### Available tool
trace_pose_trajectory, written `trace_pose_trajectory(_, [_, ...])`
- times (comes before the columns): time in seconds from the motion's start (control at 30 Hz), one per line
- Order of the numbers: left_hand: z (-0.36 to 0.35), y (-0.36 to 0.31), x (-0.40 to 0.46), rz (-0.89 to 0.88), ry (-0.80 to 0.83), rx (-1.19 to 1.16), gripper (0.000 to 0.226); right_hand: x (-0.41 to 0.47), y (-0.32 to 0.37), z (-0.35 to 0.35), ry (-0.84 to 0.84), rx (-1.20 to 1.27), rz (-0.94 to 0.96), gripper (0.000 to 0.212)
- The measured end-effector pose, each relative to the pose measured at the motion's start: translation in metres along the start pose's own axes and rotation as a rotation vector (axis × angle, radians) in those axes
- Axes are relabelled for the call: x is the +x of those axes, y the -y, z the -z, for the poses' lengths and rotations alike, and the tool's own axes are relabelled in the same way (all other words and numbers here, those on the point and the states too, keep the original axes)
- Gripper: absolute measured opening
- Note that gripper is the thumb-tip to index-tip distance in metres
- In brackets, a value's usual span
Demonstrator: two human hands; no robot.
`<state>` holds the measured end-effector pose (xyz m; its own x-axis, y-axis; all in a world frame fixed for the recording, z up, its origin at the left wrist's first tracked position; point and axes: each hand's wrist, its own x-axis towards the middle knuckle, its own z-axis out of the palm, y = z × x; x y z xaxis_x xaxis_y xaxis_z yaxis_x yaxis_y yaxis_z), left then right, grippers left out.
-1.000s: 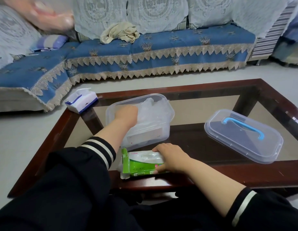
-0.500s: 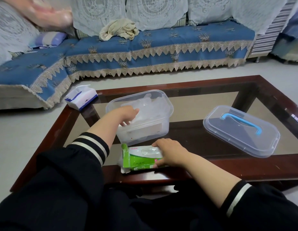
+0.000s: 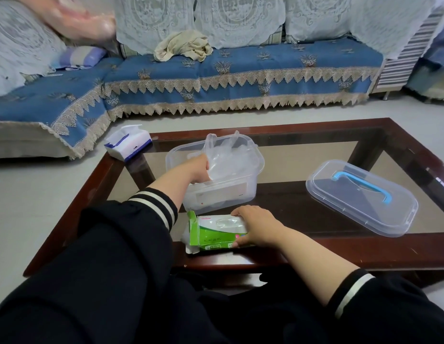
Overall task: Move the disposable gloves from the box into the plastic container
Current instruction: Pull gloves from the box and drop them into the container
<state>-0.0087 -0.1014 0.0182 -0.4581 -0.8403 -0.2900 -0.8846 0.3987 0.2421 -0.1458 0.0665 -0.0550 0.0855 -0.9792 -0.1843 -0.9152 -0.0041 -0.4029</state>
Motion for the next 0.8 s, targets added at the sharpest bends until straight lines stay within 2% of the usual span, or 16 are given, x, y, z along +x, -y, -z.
trace_pose_trajectory(0.07, [-0.002,-0.001,0.005,0.002,0.049,0.091,0.022,0.001,-0.001,-0.001,0.003,-0.007,0.005,0.078])
trace_pose_trajectory(0.13, [-0.004,0.000,0.010,0.004,0.101,0.096,0.025,0.001,-0.002,-0.001,0.006,-0.011,0.011,0.079])
trace_pose_trajectory(0.17, [-0.005,0.002,0.012,0.010,0.143,0.047,0.032,0.001,-0.002,-0.001,0.008,-0.008,0.013,0.079])
trace_pose_trajectory(0.23, [-0.005,0.005,0.013,0.035,0.249,-0.076,0.060,0.002,-0.002,-0.001,0.008,-0.004,0.018,0.079])
trace_pose_trajectory(0.3, [-0.002,0.005,0.012,0.025,0.261,-0.059,0.078,0.001,-0.003,-0.001,0.010,-0.003,0.020,0.079])
trace_pose_trajectory(0.37, [0.007,0.003,0.009,-0.017,0.185,-0.013,0.076,0.001,-0.003,-0.001,0.009,-0.008,0.019,0.079])
trace_pose_trajectory(0.53, [0.036,0.000,-0.006,-0.084,-0.096,0.211,0.043,0.001,-0.004,-0.002,0.009,0.014,0.027,0.079])
trace_pose_trajectory(0.67, [0.046,-0.002,-0.029,-0.110,-0.280,0.008,0.032,0.002,-0.002,-0.005,-0.003,0.092,0.041,0.078])
trace_pose_trajectory(0.73, [0.041,-0.008,-0.050,-0.186,-0.467,-0.164,0.020,0.003,0.003,-0.006,-0.062,0.183,0.042,0.065])
trace_pose_trajectory(0.8, [0.025,-0.016,-0.076,-0.299,-0.551,-0.351,0.011,0.006,0.006,-0.007,-0.128,0.270,0.028,0.049])
